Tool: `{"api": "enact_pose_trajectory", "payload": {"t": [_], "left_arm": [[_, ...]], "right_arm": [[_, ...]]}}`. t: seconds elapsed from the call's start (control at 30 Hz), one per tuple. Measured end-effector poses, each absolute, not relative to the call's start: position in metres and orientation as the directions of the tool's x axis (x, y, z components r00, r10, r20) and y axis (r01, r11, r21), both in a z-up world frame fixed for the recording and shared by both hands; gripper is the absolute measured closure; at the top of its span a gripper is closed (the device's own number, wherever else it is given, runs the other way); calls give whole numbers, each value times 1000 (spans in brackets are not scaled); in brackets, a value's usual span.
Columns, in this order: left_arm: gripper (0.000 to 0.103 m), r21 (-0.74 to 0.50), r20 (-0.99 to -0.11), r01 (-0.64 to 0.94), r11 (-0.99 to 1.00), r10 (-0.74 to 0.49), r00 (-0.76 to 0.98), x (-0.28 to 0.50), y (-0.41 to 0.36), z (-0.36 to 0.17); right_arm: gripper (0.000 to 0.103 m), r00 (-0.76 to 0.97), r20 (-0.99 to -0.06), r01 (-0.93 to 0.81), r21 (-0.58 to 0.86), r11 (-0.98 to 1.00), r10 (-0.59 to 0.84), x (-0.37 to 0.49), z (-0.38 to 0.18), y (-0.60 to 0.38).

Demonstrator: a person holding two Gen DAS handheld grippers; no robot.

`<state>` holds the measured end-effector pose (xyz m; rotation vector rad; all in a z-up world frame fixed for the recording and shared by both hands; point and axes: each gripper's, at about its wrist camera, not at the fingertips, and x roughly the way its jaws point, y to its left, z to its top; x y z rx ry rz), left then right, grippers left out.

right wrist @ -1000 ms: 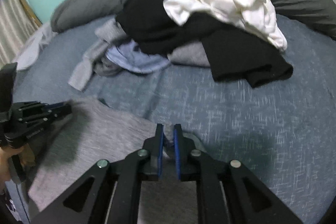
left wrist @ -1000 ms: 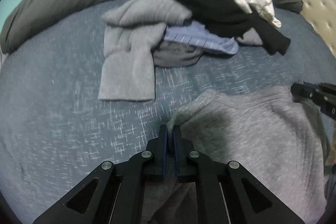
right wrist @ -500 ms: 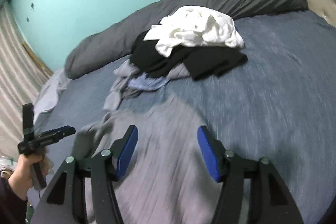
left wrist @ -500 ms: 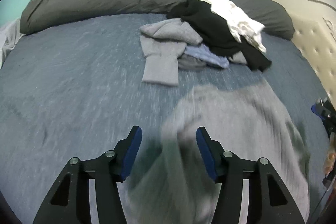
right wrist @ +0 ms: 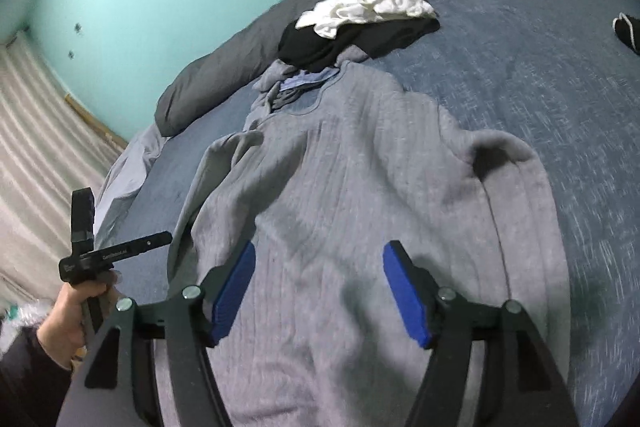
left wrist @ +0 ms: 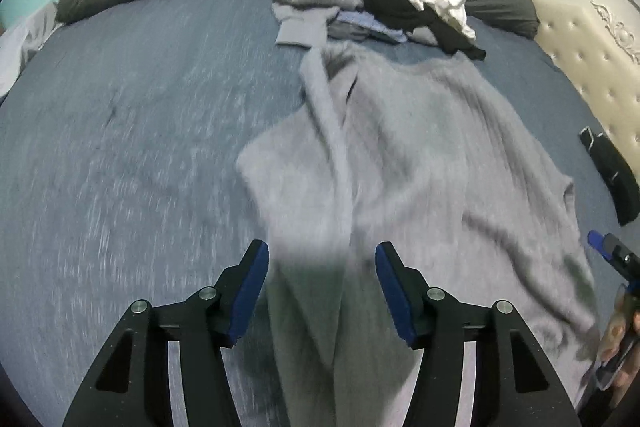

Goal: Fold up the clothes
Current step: 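Lower the grey sweatshirt onto the bed and open both tools to release it, then grasp a sweatshirt sleeve with the left tool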

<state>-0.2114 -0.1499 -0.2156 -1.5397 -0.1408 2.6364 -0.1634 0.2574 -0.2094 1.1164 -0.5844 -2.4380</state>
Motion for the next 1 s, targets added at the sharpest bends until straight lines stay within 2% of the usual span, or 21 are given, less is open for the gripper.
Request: {"api": "enact_pose_trajectory", "payload": {"t": [0.13, 0.3, 0.63, 0.67, 0.73, 0.8, 0.87, 1.0], "left_arm": [[43, -114, -870, 19, -993, 90, -485, -190, -163, -225], [43, -114, -877, 64, -991, 71, -475, -172, -169, -240], [44, -109, -903, 10, -994, 95, -418, -140, -149, -263], [47, -107, -907, 1, -994, 97, -409, -139, -146, -266], [63, -106, -913, -11, -994, 102, -394, -138, -142, -270], [88, -96, -920, -22, -995, 97, -381, -139, -138, -273], [95, -92, -920, -38, -995, 100, -378, -139, -134, -273], [97, -83, -908, -44, -996, 94, -409, -139, -134, -258]], "right_arm": [[31, -583, -626, 174, 526, -833, -517, -168, -214, 257], [31, -621, -581, 180, 548, -817, -526, -168, -212, 262], [31, -650, -550, 166, 570, -804, -524, -171, -210, 275], [31, -651, -548, 167, 572, -803, -525, -171, -210, 275], [31, -651, -547, 166, 574, -802, -527, -172, -210, 276], [31, -651, -545, 168, 575, -801, -528, -171, -211, 275], [31, -651, -543, 172, 576, -800, -530, -170, -210, 275], [31, -654, -535, 180, 577, -797, -535, -169, -208, 275]]}}
